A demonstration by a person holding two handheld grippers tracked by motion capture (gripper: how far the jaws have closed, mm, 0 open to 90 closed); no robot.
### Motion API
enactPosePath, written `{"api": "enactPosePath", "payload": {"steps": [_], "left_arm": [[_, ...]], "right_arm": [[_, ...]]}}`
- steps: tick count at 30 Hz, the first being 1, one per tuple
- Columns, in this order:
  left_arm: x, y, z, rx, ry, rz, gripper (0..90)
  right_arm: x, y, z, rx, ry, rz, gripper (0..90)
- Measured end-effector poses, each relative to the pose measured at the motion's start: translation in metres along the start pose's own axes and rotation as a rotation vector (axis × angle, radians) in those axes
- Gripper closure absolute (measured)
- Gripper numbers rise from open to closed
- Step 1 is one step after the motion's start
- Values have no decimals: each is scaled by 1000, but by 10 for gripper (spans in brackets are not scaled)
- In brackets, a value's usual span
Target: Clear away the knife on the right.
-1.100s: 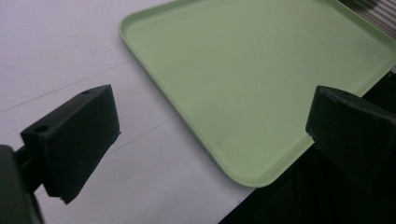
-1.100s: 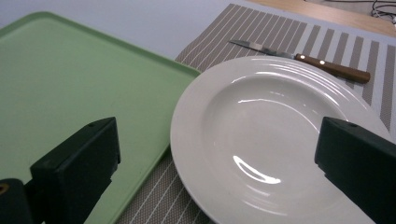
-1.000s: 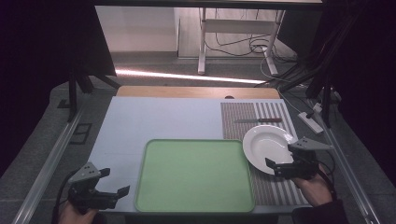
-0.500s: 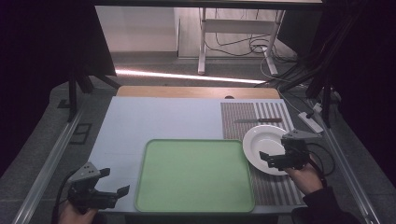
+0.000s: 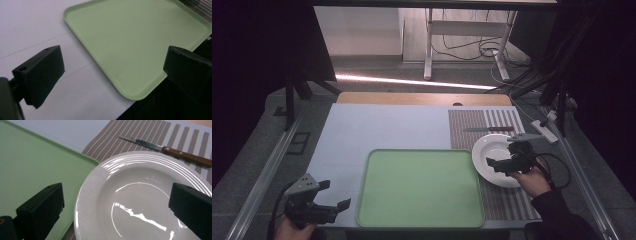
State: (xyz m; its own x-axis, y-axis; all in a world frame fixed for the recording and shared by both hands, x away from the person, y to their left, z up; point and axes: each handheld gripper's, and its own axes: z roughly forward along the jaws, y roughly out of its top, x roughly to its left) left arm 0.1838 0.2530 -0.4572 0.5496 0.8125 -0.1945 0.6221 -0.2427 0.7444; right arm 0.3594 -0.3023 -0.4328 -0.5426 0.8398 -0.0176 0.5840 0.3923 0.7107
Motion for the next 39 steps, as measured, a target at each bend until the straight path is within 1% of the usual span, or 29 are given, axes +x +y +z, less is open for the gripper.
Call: {"api": "enactPosePath", "payload": {"steps": [7,13,17,21,22,28,29,30,39], "left_arm": [[0,0,0,1,-2,-3,30],[1,0,0,-1,-5,-6,30],[1,0,-1,-3,-6,-7,30],[2,0,-1,-4,-7,-10,30],[2,0,-1,-5,-7,-11,30],[3,-1,-1,-12,-13,-20,30],[3,-1,-1,-12,-13,-20,30],[3,-1,-1,-12,-14,-21,30],[4,-1,-1,-12,-18,-23,31]], "right_arm": [[-7,9,9,4,-12,11,7],[-14,15,17,18,-9,21,0],[-17,18,20,18,-17,26,0],[-24,22,26,31,-32,39,0],[-24,22,26,31,-32,39,0],[-35,26,38,62,-62,34,0],[-35,26,38,62,-62,34,0],[-38,27,42,68,-73,33,0],[-54,34,57,93,-124,49,0]]}}
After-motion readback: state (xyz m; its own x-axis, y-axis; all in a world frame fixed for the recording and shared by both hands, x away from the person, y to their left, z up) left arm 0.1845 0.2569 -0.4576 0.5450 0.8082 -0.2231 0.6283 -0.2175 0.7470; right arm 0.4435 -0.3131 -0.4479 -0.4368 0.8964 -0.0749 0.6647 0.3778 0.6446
